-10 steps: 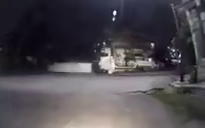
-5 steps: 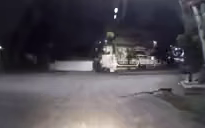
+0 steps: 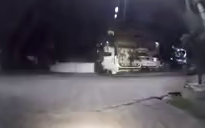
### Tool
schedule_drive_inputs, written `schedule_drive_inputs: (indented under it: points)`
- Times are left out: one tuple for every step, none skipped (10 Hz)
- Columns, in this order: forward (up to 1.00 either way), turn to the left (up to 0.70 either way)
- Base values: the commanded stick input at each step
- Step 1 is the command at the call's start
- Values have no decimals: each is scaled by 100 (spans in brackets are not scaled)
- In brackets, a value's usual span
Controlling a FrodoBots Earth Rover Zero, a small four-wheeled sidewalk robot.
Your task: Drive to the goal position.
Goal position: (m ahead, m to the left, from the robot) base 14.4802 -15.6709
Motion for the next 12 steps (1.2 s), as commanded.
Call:
schedule_drive_inputs:
  points:
    - [70, 0]
    - [70, 0]
    - [70, -14]
    - [70, -35]
    - [70, -35]
    - [70, -35]
    - [70, -35]
    - [70, -35]
    - [70, -35]
    - [70, -35]
    - [70, -35]
    - [70, -35]
